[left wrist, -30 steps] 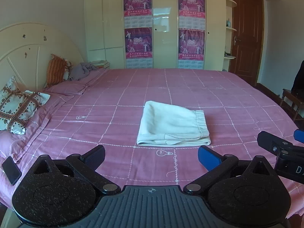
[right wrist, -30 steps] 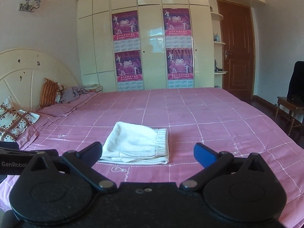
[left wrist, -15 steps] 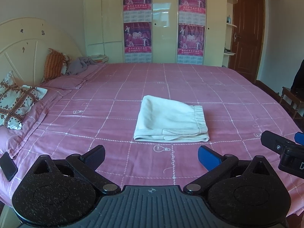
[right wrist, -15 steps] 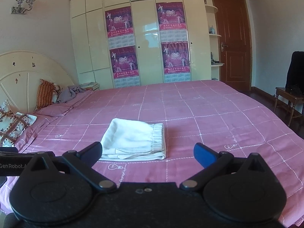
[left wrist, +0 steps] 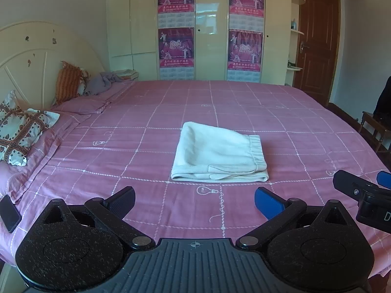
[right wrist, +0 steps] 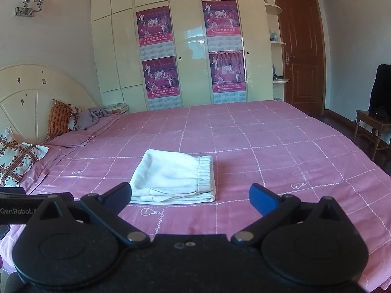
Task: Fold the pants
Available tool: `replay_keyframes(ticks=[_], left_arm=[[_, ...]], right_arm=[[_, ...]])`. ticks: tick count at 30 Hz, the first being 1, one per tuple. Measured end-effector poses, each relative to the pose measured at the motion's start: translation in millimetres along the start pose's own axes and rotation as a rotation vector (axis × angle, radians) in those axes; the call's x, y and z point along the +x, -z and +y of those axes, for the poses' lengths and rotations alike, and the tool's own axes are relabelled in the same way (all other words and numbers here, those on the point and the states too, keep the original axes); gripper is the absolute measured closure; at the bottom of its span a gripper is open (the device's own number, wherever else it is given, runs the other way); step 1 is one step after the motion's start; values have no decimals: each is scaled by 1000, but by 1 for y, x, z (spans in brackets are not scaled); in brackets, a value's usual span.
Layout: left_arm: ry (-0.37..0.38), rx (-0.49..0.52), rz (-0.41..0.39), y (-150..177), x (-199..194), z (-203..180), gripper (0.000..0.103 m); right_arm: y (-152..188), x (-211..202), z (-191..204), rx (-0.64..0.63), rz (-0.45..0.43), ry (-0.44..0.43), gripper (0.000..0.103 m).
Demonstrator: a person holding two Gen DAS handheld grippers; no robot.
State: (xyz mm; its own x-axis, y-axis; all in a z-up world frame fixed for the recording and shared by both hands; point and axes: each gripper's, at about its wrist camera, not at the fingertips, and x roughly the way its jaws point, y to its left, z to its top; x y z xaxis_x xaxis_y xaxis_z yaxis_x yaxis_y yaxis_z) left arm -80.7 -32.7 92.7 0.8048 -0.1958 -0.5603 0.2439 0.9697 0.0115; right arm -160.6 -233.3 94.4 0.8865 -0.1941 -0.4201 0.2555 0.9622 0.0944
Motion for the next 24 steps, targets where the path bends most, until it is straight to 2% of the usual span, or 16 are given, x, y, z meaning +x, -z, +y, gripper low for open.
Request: replay_keyframes(ticks=[24], left_arm=[[6, -1, 1, -1, 0, -1, 0]], right_arm=[[-1, -1, -1, 5, 0, 2, 0]])
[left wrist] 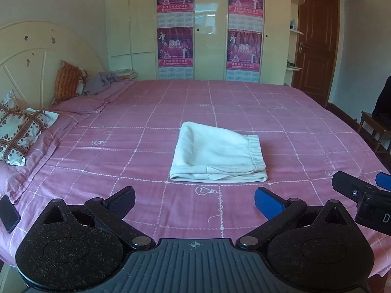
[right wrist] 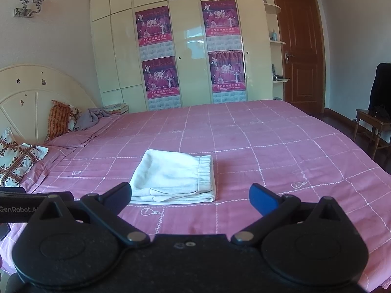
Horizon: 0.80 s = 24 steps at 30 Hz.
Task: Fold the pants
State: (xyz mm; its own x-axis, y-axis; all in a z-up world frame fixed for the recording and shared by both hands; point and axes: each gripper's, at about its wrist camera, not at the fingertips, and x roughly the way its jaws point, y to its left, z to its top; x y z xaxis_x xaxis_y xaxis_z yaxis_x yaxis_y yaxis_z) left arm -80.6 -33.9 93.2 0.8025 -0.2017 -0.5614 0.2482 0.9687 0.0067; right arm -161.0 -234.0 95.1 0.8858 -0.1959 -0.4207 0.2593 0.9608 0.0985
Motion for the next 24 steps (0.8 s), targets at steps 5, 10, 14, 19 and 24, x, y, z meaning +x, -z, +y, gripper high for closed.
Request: replay_keyframes(ticks=[5, 10, 14, 19, 24], left_arm=[[6, 5, 3, 0, 1, -2, 0], [11, 7, 6, -1, 2, -4, 0], [13, 14, 5, -2, 2, -6, 0], [17, 14, 10, -3, 5, -8, 0], [23, 18, 16, -3, 8, -10, 0]], right_arm=[[0, 0, -1, -1, 0, -3, 0], [1, 0, 0, -1, 0, -3, 0], [0, 1, 1, -5, 1, 3, 0], [1, 2, -2, 0, 3, 11, 0], [2, 3, -2, 2, 8, 12, 0]])
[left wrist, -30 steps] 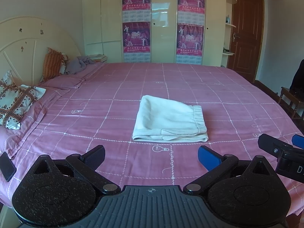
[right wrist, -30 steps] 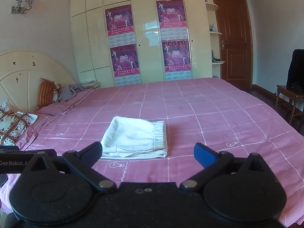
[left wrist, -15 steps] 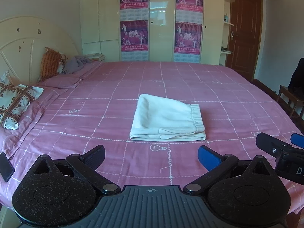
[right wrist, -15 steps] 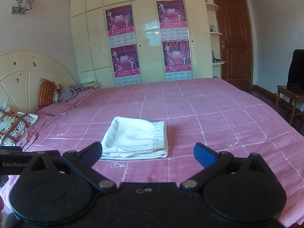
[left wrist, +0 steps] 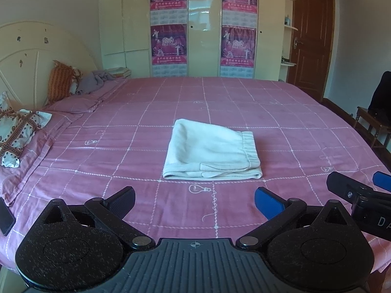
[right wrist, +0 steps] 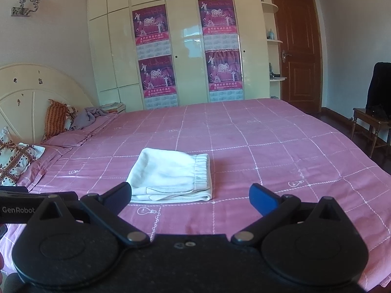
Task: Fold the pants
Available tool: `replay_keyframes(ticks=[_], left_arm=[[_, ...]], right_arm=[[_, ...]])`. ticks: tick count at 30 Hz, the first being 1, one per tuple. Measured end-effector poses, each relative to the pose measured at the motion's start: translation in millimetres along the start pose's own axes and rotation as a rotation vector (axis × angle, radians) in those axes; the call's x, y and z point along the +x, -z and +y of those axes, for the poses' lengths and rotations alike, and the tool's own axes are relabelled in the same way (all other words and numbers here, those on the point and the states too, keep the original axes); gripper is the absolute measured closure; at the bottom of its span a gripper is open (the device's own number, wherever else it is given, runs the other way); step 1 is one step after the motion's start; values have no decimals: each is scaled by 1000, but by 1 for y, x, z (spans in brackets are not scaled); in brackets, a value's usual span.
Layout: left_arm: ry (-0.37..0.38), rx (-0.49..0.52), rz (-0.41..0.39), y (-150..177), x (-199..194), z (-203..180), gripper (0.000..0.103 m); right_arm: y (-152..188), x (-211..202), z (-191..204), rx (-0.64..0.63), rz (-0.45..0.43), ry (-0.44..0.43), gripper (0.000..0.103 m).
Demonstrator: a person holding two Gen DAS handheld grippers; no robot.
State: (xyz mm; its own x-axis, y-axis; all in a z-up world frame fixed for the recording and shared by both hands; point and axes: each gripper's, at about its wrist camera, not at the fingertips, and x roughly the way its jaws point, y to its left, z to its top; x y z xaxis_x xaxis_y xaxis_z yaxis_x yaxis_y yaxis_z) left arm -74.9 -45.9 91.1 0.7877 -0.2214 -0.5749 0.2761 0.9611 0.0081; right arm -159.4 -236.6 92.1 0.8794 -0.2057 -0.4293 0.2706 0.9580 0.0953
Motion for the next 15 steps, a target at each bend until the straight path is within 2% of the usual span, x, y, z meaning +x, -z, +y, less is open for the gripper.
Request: replay_keyframes(ticks=[15], left_arm=[[61, -18, 8, -2, 23, 4, 0]], right_arm=[[4, 7, -10, 16, 0, 20, 0]])
